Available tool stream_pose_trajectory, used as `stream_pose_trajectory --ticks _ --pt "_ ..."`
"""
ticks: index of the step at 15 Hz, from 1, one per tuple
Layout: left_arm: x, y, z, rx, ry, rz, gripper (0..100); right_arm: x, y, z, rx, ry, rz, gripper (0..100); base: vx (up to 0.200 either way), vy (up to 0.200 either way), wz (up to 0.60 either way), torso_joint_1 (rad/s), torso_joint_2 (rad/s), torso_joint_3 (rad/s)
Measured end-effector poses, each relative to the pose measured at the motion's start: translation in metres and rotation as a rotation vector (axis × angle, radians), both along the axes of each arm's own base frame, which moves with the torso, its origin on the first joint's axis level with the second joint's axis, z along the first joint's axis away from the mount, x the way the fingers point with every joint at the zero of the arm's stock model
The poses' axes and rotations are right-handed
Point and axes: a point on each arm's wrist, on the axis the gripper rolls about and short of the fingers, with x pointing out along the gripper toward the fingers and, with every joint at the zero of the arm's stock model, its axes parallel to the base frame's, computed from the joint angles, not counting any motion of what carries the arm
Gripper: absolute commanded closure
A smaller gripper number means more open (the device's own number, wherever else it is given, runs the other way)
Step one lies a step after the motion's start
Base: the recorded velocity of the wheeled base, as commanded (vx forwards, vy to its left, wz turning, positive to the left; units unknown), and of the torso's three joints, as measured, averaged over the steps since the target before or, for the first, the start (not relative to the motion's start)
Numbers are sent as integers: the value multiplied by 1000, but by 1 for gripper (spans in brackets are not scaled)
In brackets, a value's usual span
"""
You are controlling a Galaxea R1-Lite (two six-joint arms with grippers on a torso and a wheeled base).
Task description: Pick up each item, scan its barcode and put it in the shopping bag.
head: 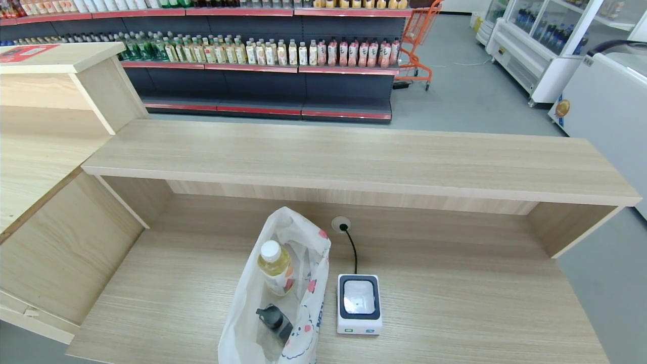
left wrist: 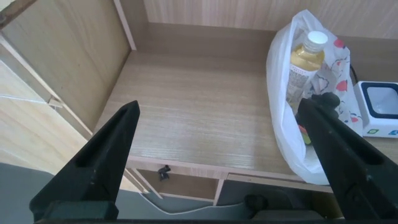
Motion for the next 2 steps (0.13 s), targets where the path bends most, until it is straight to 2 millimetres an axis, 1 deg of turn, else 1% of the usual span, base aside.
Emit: stream_pose_trajectory --ticks 2 --pt "0 0 0 0 0 0 0 0 0 0 -2 0 -1 100 0 0 0 0 0 0"
